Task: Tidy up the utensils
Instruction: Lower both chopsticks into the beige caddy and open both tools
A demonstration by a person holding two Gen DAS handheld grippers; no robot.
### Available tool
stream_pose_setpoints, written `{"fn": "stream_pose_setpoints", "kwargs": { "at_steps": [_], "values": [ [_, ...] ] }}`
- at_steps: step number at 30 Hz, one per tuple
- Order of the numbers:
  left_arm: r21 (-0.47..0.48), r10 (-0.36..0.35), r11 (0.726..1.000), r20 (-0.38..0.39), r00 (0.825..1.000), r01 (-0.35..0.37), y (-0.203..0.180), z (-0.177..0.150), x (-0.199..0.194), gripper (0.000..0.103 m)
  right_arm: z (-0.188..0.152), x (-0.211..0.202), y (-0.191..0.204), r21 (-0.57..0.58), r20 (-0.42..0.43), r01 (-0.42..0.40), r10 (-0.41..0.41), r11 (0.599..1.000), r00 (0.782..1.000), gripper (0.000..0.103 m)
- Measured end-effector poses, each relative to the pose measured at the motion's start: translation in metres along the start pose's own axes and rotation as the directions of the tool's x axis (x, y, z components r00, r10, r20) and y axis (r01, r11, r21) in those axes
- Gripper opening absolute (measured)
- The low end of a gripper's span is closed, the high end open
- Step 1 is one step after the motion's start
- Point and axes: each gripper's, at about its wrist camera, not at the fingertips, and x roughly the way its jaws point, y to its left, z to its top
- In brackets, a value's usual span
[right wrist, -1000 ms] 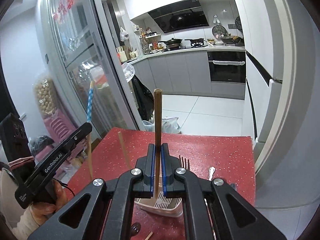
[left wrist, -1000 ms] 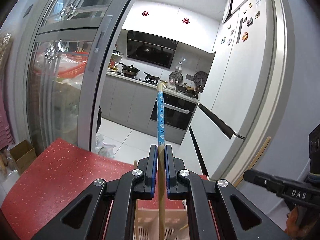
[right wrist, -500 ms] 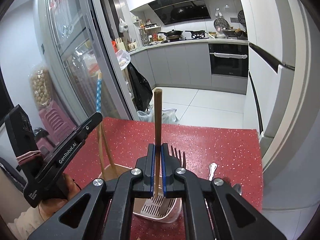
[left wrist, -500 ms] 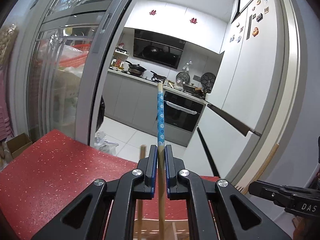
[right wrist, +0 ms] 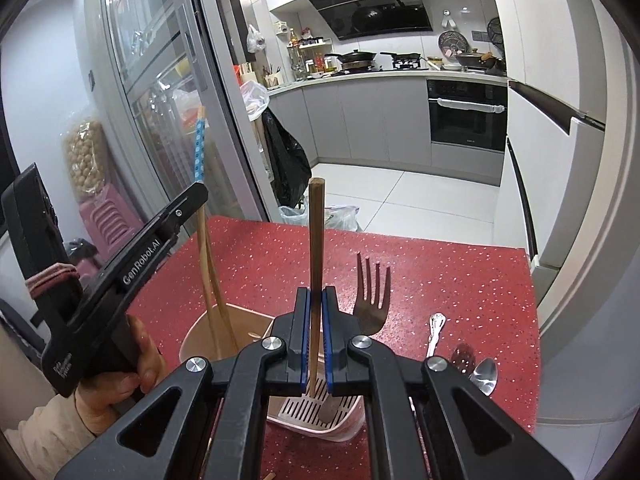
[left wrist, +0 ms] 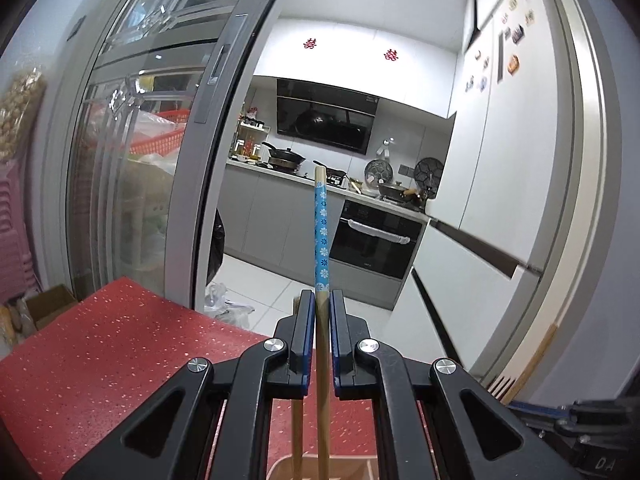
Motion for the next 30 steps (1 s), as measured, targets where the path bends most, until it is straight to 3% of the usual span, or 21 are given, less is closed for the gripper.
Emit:
{"fn": "stream_pose_setpoints", "kwargs": {
  "at_steps": [5, 16, 23, 26, 28, 30],
  "values": [
    [0.039, 0.031, 0.999, -0.053, 0.998, -0.029, 0.003, -0.014, -0.006, 0.032, -0.001, 0.005, -0.003, 0.004, -0.021, -0.008, 0.008, 1.0, 1.0, 0.006],
    [0.117, 0.076, 0.992, -0.164, 0.984, -0.058, 0.006, -0.028, -0.018, 0.032, 0.005, 0.02, -0.027, 0.141, -0.079, -0.056, 0.067, 0.988, 0.995, 0.007],
    [0.135, 0.107, 0.988, -0.221, 0.969, -0.079, 0.01, -0.029, -0.024, 0.032, 0.001, 0.021, -0.03, 0.163, -0.105, -0.04, 0.057, 0.986, 0.993, 0.008],
    [0.124, 0.115, 0.988, -0.224, 0.968, -0.089, 0.013, -0.028, -0.031, 0.032, 0.0, 0.017, -0.034, 0.182, -0.104, -0.035, 0.055, 0.983, 0.993, 0.019],
    [0.122, 0.117, 0.988, -0.226, 0.967, -0.091, 0.014, -0.027, -0.035, 0.032, -0.001, 0.012, -0.036, 0.197, -0.091, -0.04, 0.059, 0.98, 0.994, 0.049],
    [0.124, 0.117, 0.988, -0.241, 0.963, -0.089, 0.014, -0.027, -0.04, 0.032, -0.002, 0.005, -0.036, 0.206, -0.072, -0.049, 0.065, 0.977, 0.995, 0.052]
  ]
}}
